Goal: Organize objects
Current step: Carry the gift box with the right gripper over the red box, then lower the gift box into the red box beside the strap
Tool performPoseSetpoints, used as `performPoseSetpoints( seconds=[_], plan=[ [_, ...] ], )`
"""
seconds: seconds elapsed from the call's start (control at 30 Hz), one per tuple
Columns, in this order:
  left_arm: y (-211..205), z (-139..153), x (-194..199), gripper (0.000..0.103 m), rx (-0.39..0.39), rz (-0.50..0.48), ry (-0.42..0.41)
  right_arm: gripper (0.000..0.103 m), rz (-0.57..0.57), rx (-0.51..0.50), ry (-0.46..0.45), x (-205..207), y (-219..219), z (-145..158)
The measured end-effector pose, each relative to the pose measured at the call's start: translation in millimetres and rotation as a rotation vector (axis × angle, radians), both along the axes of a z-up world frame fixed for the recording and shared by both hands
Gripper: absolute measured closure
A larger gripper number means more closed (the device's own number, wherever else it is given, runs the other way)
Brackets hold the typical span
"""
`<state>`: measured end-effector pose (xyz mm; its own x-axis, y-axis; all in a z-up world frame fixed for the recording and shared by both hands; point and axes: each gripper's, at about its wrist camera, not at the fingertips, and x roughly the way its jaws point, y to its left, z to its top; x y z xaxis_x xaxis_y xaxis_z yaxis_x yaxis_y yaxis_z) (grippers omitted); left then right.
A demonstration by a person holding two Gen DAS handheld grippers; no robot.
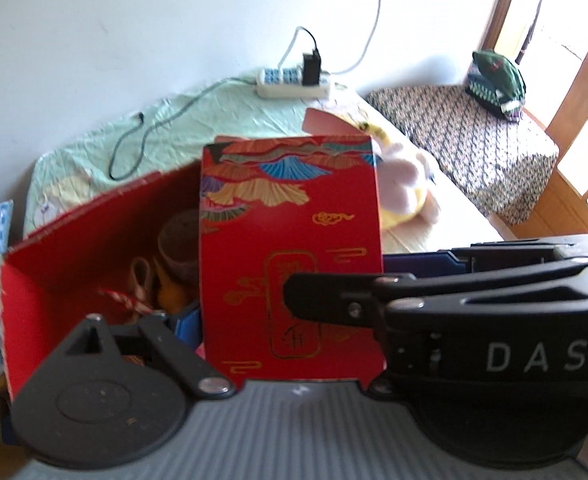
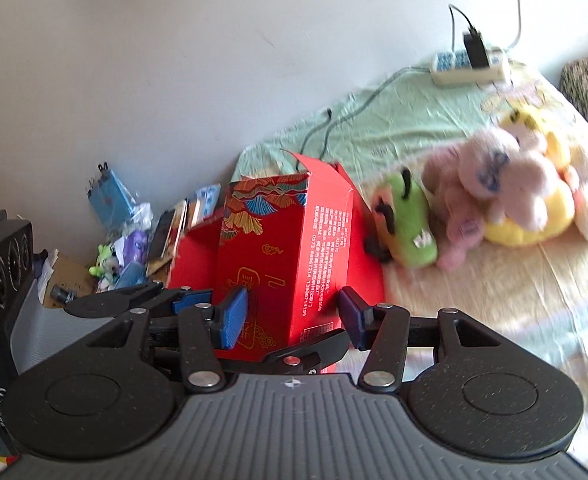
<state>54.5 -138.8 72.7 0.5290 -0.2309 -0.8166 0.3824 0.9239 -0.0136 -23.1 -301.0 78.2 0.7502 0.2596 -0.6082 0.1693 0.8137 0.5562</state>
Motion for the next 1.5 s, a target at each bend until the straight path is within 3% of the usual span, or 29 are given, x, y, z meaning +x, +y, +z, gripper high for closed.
performPoseSetpoints(
  seconds=[0.37, 0.63, 1.1, 1.5],
  plan=[
    [65.5, 4.4, 34.1, 0.019, -0.043, 0.066, -0.044, 0.049, 0.026, -0.033, -0.043, 61.2, 38.2, 4.2],
    [116.4, -15.8, 56.4, 0.019, -0.001, 0.152, -0.027, 0.050, 0.110, -0.020, -0.041, 110.8, 77.7, -16.5],
    [170.8, -70.6, 83.7, 0.019, 0.092, 0.244, 0.093, 0.051, 0.207, 0.108, 0.080, 163.0, 112.4, -72.2],
    [181.4, -96.7, 92.4, 0.019, 0.141, 0.228, 0.148, 0.052, 0.203, 0.228, 0.213, 186.6, 107.3, -99.2]
  ],
)
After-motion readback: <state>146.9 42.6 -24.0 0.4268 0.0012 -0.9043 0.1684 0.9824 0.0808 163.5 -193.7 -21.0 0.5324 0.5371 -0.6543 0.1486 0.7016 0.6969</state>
